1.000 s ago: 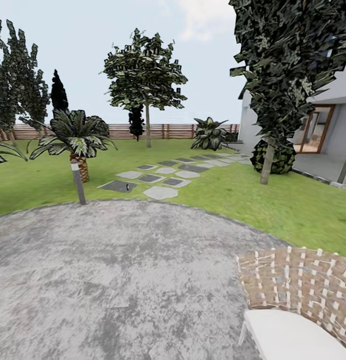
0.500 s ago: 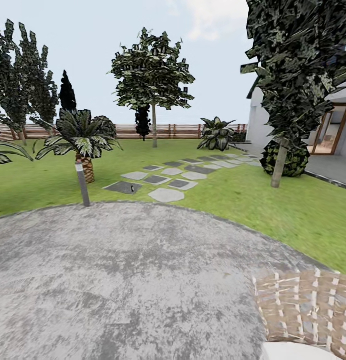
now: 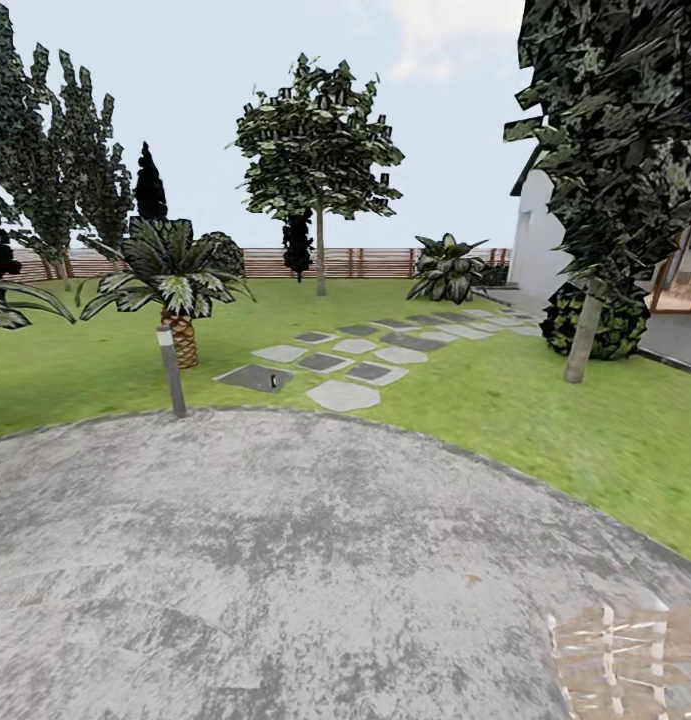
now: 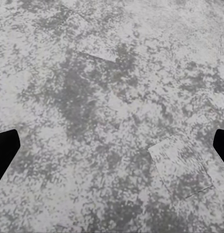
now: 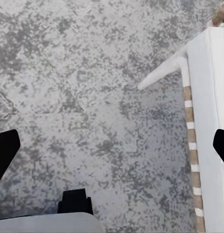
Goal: In the garden, pick up the pesticide atomizer on the floor and spray pesticide onto both trees until each tree trunk is fully covered.
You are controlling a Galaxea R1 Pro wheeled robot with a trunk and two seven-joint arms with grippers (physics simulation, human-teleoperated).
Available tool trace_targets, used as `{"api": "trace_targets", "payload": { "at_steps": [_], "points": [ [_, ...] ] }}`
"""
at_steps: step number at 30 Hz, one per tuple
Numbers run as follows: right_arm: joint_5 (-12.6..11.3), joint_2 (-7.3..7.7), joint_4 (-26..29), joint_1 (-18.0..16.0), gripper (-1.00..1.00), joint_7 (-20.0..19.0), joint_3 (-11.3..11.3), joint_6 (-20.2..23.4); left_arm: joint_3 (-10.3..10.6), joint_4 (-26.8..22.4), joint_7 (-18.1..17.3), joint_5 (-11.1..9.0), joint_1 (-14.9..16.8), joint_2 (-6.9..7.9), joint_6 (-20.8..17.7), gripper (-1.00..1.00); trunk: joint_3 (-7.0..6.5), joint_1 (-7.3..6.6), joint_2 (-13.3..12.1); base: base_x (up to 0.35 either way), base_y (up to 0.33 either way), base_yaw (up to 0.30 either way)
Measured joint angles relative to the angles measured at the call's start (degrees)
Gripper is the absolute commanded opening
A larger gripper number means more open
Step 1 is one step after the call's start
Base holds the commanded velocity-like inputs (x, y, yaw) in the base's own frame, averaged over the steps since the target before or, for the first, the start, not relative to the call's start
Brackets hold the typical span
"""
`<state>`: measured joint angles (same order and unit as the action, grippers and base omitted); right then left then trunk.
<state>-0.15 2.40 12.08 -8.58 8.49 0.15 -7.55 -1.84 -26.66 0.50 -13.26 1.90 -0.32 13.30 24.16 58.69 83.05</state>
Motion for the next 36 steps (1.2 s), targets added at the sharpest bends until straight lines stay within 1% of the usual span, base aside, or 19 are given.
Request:
{"api": "trace_targets", "payload": {
  "at_steps": [6,19,29,36],
  "points": [
    [0.0,0.00,0.0,0.0,1.00,0.0,0.0,0.0,0.0,0.0,0.0,0.0,0.0,0.00,0.0,1.00,0.00,0.00,0.0,0.350,0.000,0.137],
    [0.1,0.05,0.1,0.0,1.00,0.0,0.0,0.0,-0.1,0.0,0.0,0.0,0.0,0.00,0.1,1.00,0.00,0.00,0.0,0.350,0.000,0.072],
    [0.1,0.14,0.2,0.0,1.00,0.0,0.0,0.0,0.0,0.0,0.0,0.0,0.0,0.00,0.0,1.00,0.00,0.00,0.0,0.350,0.000,0.024],
    [0.1,0.14,0.2,0.0,1.00,0.0,0.0,0.0,0.0,0.0,0.0,0.0,0.0,0.00,0.0,1.00,0.00,0.00,0.0,0.350,0.000,0.143]
  ]
}}
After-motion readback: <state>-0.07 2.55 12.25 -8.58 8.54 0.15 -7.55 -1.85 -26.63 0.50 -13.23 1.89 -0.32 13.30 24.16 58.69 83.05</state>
